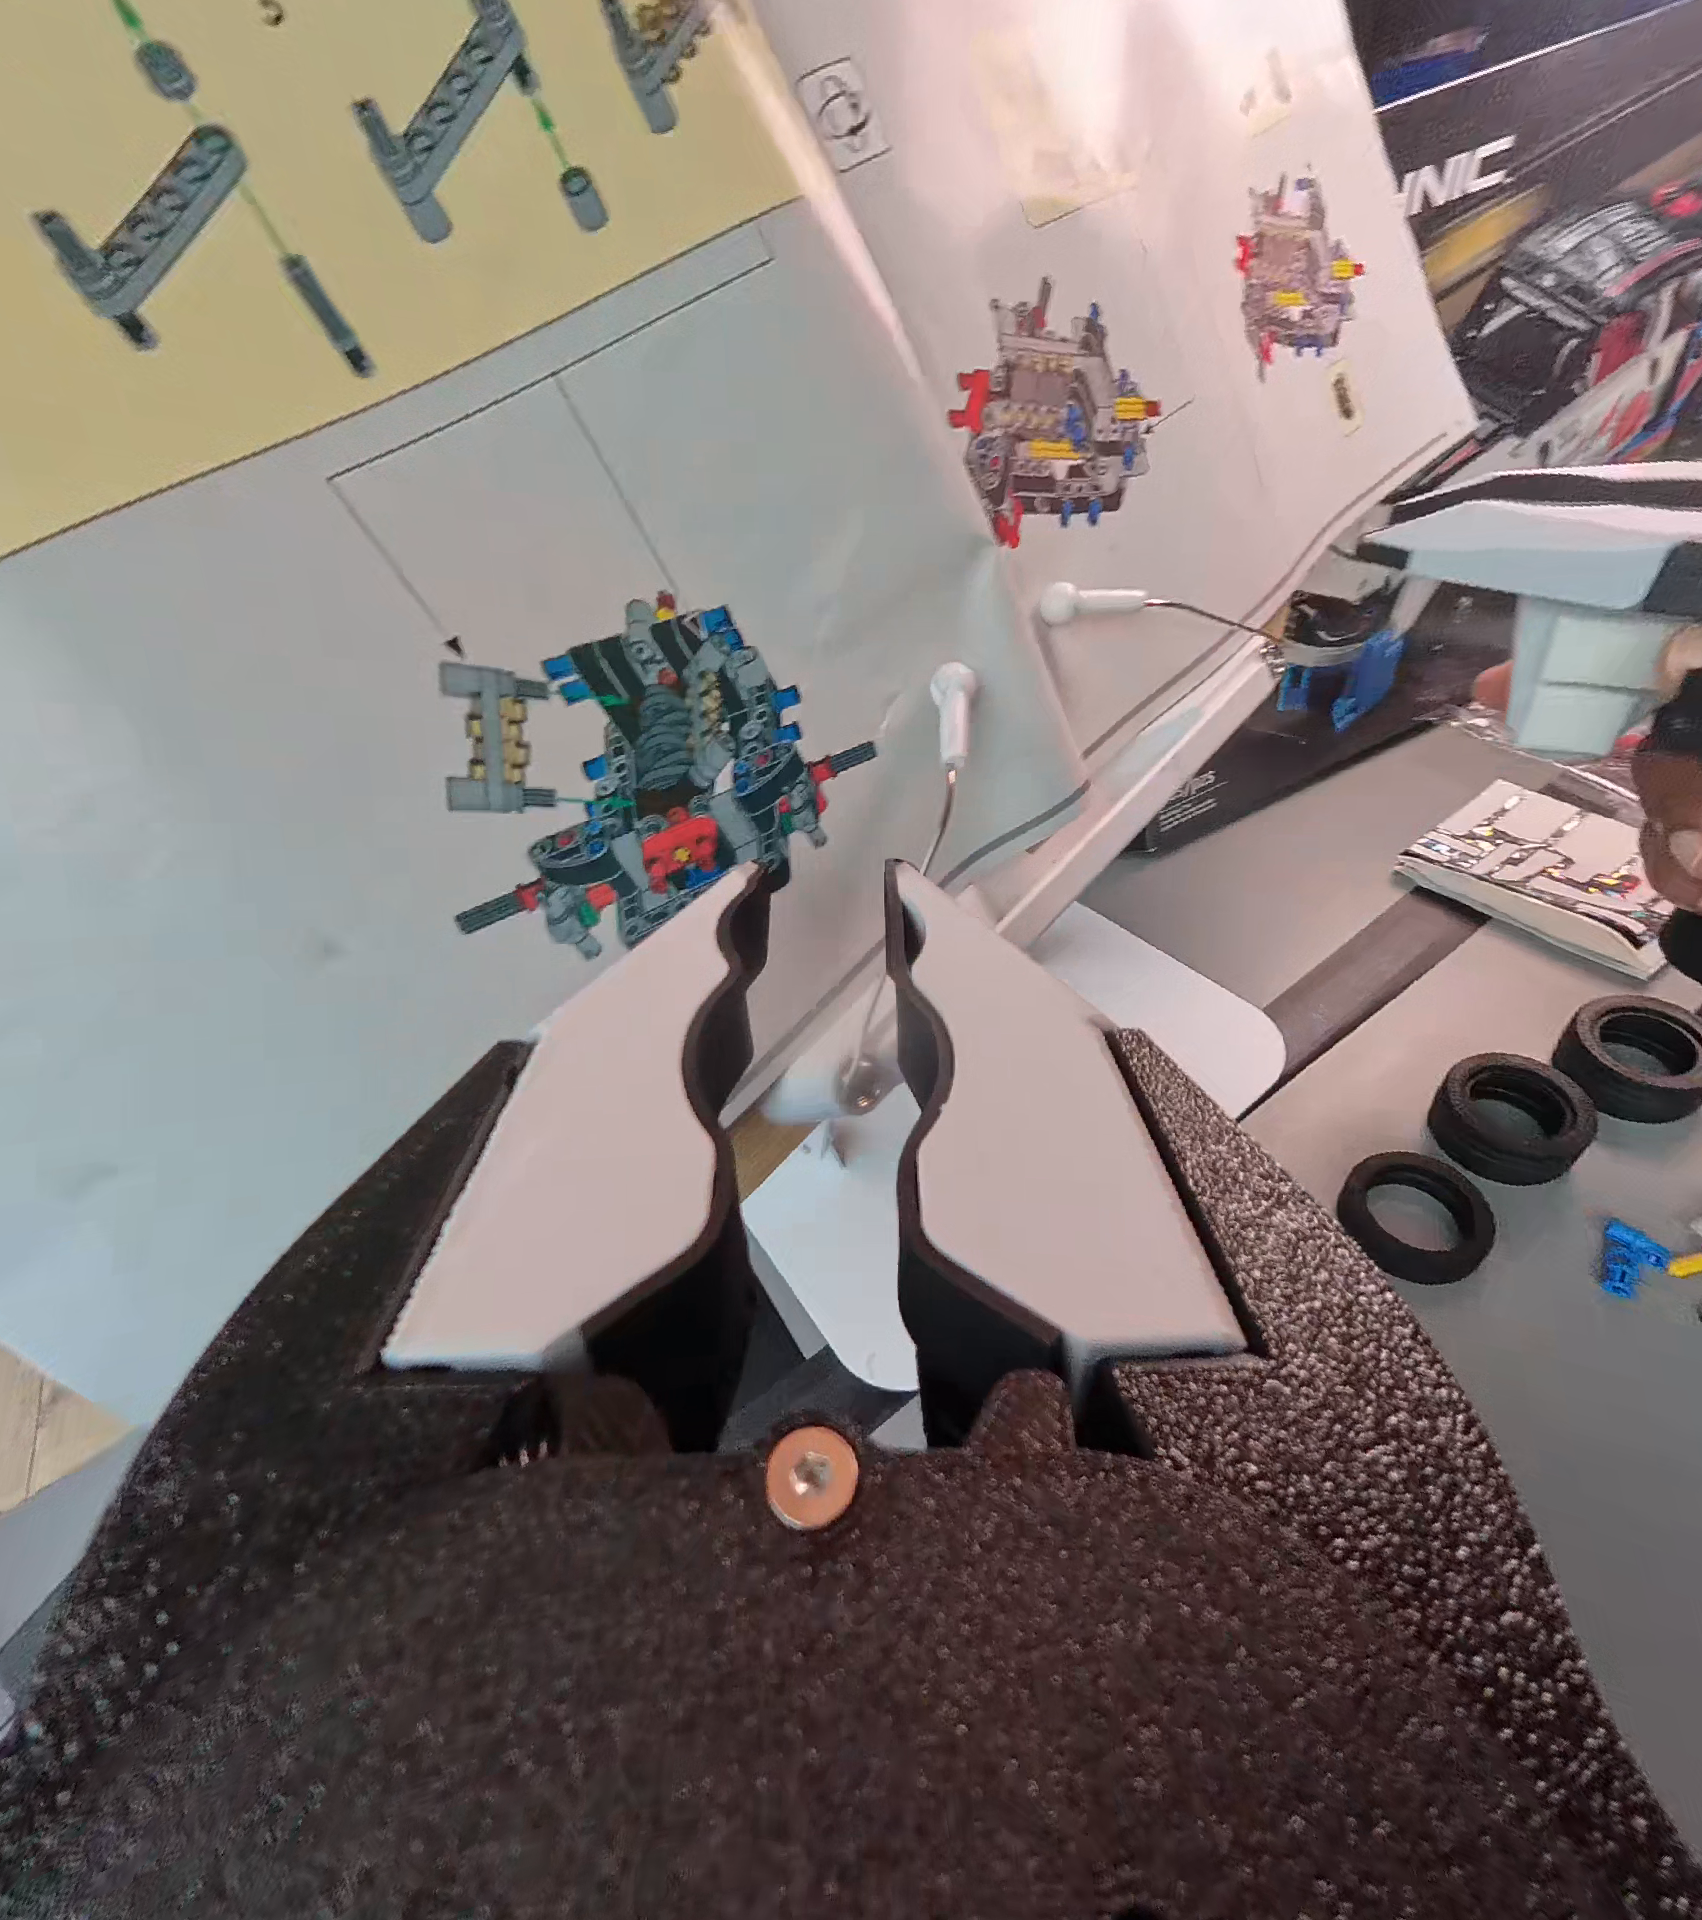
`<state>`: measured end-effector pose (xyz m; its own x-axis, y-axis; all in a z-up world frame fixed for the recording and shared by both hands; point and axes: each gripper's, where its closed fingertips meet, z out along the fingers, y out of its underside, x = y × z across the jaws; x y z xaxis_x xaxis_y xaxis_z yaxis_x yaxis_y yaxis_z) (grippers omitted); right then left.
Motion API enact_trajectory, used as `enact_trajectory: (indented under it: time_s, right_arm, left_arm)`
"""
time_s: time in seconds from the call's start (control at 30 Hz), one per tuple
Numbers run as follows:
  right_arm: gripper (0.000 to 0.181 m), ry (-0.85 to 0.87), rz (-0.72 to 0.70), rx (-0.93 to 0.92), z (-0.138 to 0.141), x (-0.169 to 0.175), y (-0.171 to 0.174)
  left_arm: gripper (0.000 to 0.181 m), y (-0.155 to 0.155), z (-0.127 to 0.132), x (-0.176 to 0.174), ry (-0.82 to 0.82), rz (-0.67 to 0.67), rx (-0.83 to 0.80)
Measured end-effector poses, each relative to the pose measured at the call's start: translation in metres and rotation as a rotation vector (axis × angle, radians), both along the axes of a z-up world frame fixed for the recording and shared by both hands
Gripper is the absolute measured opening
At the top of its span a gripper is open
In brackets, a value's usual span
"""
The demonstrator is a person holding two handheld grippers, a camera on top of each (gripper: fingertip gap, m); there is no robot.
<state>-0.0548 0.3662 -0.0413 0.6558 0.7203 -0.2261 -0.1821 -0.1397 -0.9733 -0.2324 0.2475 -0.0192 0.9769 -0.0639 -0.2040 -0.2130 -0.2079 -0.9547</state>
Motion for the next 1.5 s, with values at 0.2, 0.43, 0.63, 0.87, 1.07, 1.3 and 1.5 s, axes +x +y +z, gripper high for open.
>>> enact_trajectory:
  time_s: [0.2,0.43,0.63,0.87,1.07,1.3,1.5]
  right_arm:
    - [0.077,0.116,0.188,-0.19,-0.028,-0.014,0.019]
    - [0.058,0.171,0.328,-0.232,-0.025,-0.026,0.006]
    - [0.054,0.11,0.251,-0.175,-0.027,-0.02,-0.006]
    - [0.055,0.043,0.249,-0.198,-0.024,-0.007,-0.012]
    - [0.029,-0.05,0.006,0.139,0.016,0.049,-0.024]
    - [0.0,-0.208,-0.089,0.307,0.079,0.054,0.018]
    - [0.0,-0.321,-0.111,0.279,0.094,0.036,0.066]
  left_arm:
    - [0.0,0.005,-0.006,-0.028,0.04,0.102,-0.003]
    - [0.0,0.012,-0.007,-0.038,0.052,0.153,-0.032]
    - [0.0,0.016,-0.009,-0.047,0.011,0.218,-0.044]
    - [0.021,-0.01,0.021,-0.024,-0.099,0.154,0.071]
    - [0.027,-0.076,0.056,0.039,-0.189,-0.035,0.228]
    - [0.033,-0.161,0.015,0.081,-0.189,-0.067,0.229]
    - [0.037,-0.203,-0.039,0.095,-0.199,-0.062,0.151]
